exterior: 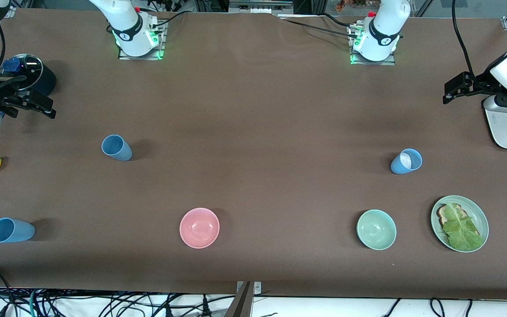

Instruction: Stack blue cups with both arms

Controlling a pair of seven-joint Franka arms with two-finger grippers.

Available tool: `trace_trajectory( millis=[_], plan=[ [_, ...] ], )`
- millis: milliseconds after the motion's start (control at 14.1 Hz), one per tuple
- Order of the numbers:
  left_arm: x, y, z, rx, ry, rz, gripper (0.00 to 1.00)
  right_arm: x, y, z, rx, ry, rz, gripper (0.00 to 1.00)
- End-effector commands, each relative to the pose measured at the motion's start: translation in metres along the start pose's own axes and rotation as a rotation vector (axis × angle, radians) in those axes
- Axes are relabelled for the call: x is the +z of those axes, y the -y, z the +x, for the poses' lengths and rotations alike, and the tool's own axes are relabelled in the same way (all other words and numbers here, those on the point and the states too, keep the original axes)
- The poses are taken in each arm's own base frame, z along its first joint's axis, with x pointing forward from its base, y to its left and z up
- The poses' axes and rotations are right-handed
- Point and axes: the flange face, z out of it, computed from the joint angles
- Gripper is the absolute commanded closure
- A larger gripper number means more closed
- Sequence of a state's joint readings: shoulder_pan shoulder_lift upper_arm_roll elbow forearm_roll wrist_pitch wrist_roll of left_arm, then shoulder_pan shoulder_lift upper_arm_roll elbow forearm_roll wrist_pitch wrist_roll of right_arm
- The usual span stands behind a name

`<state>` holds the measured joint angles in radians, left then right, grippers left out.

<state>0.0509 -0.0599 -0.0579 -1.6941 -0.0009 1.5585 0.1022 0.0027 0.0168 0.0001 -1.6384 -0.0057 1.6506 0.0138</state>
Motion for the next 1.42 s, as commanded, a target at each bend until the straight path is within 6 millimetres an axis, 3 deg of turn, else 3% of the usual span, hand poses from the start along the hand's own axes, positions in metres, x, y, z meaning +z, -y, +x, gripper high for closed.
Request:
trace_trajectory(
  millis=[0,1345],
  plan=[
    [-0.0066,0.0022,-0.0013,0.014,-0.013,-0.018,0.00,-0.0090,0.0033,-0.0001,-0.009,0.001,-0.002,0.00],
    [-0.0061,0.0041,-0.0015,0.012,-0.008,-0.010,0.00,-0.0094,0.0022,-0.0026,-0.013,0.014,-0.004,0.00]
  ],
)
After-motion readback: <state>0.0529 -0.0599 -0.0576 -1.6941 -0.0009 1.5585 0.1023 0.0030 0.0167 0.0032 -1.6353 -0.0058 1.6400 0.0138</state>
